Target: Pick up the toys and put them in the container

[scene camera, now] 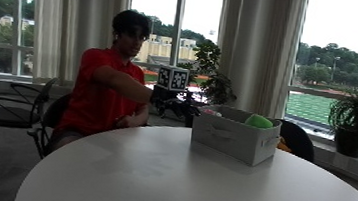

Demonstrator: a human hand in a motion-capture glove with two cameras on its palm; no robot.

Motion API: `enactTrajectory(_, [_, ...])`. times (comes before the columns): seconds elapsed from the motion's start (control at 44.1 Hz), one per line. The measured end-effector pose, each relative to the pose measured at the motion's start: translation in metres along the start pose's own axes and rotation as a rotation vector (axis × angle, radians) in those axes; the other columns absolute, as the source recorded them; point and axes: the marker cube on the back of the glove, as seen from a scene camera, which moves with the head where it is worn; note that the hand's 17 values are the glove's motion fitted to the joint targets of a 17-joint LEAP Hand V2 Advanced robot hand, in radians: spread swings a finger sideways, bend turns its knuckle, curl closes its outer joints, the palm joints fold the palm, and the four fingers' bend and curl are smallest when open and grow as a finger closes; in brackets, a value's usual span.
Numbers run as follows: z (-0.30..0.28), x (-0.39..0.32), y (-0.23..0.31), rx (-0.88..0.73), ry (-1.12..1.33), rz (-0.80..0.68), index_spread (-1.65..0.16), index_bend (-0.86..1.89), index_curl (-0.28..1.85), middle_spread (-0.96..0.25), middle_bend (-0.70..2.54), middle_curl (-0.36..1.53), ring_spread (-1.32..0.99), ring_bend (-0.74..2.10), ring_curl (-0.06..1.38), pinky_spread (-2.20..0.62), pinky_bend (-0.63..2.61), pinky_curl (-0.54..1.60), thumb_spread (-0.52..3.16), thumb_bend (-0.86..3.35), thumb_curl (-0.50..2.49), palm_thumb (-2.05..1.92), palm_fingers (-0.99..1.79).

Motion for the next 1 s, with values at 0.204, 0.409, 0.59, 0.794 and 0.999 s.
enactTrajectory(0.204, [0.036, 0.031, 0.023, -0.072, -0.059, 0.0, -0.38, 0.14, 0.25, -0.1, 0.16, 0.34, -0.04, 0.39, 0.19, 0.09, 1.15, 0.3, 1.15, -0.04, 0.34, -0.04, -0.11])
enactTrajectory(0.409, [0.047, 0.053, 0.042, -0.059, -0.096, 0.001, -0.38, 0.15, 0.25, -0.1, 0.16, 0.32, -0.04, 0.37, 0.2, 0.09, 1.14, 0.3, 1.15, -0.04, 0.32, -0.03, -0.1])
enactTrajectory(0.59, [0.038, 0.075, 0.046, -0.028, -0.144, 0.028, -0.39, 0.14, 0.24, -0.1, 0.15, 0.31, -0.03, 0.36, 0.21, 0.1, 1.14, 0.31, 1.15, -0.04, 0.31, -0.03, -0.1])
enactTrajectory(0.794, [0.052, 0.066, 0.068, -0.043, -0.214, 0.02, -0.39, 0.15, 0.24, -0.1, 0.15, 0.3, -0.03, 0.35, 0.22, 0.1, 1.13, 0.31, 1.15, -0.03, 0.31, -0.02, -0.1])
enactTrajectory(0.999, [0.058, 0.065, 0.093, -0.046, -0.215, -0.009, -0.39, 0.15, 0.25, -0.1, 0.15, 0.29, -0.03, 0.33, 0.23, 0.1, 1.13, 0.31, 1.16, -0.03, 0.31, -0.02, -0.1])
